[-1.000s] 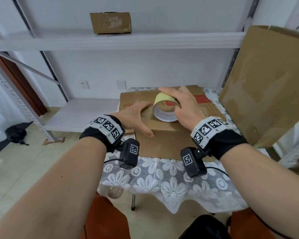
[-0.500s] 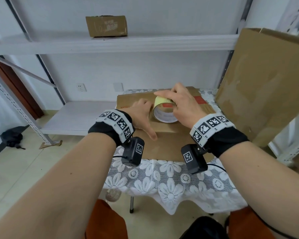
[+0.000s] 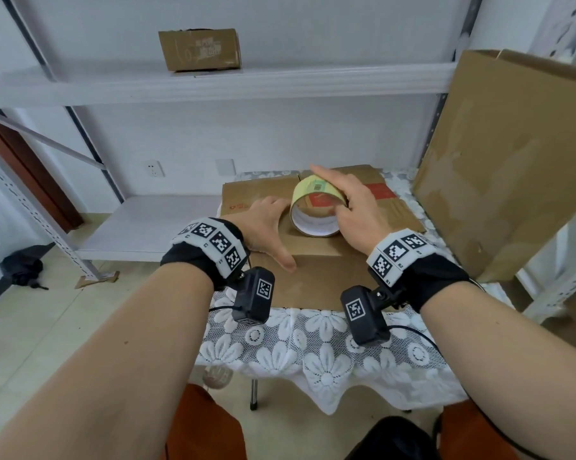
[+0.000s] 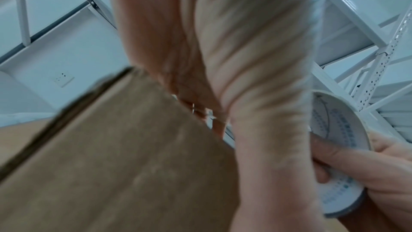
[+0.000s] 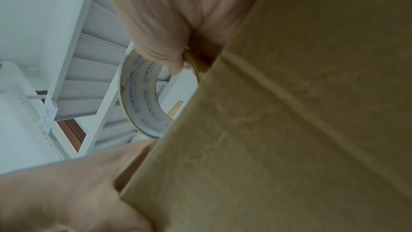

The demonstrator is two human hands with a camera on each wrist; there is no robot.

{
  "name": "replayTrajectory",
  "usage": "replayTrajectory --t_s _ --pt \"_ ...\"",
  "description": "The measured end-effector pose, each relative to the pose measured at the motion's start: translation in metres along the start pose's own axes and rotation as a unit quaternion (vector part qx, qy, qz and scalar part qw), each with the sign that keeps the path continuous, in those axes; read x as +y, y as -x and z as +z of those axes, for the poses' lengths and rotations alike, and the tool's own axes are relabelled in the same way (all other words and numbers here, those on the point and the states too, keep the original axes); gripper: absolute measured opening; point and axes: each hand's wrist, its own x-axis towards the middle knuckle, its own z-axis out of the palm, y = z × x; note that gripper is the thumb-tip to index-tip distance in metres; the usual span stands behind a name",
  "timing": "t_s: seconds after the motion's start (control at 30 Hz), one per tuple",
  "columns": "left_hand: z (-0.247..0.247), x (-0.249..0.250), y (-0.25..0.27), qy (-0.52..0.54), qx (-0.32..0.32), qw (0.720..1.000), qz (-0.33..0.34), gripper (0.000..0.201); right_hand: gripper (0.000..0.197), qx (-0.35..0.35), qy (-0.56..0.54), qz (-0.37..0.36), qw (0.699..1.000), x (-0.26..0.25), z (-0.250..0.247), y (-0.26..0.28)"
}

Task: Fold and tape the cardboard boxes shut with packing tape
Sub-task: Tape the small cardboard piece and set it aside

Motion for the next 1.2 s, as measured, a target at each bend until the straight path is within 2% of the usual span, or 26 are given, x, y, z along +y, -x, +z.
replayTrajectory --t_s 0.2,0.37,0.57,0.67,0.77,0.93,1.03,1.13,1.2 --pt "-0.001 0.002 0.001 0.003 -0.005 1.0 -0.007 0.12 0.069 0.008 0.065 -0.014 0.998 0.002 -0.019 -0.004" --pt "-0.002 0.003 0.0 -0.007 -0.008 1.0 -0.008 0.121 0.066 -0.03 0.125 -0.021 0.991 -0.003 -0.033 -0.005" --pt "-0.009 0.015 -0.003 -0.056 -0.056 0.996 -0.047 0.129 0.063 -0.037 0.135 -0.023 0.99 -0.007 -0.033 -0.006" --pt "-0.013 0.032 -0.006 -0.082 -0.056 0.994 -0.053 0.123 0.063 -0.036 0.122 -0.015 0.992 -0.006 -0.034 -0.007" --pt "-0.012 0.039 -0.008 -0.078 -0.04 0.996 -0.035 0.109 0.068 -0.026 0.09 -0.006 0.996 -0.001 -0.032 -0.004" --pt "-0.011 0.038 -0.005 -0.074 -0.048 0.996 -0.021 0.114 0.067 0.022 -0.015 0.05 0.998 0.017 -0.03 0.004" --pt "-0.012 0.039 -0.005 -0.07 -0.049 0.996 -0.021 0.115 0.072 0.038 -0.065 0.031 0.997 0.012 -0.03 0.004" --pt "-0.012 0.038 -0.004 -0.067 -0.047 0.996 -0.025 0.117 0.072 0.045 -0.055 0.005 0.997 0.008 -0.028 0.005" --pt "-0.012 0.038 -0.003 -0.065 -0.046 0.996 -0.026 0.118 0.064 0.048 -0.029 -0.01 0.998 0.007 -0.025 0.006"
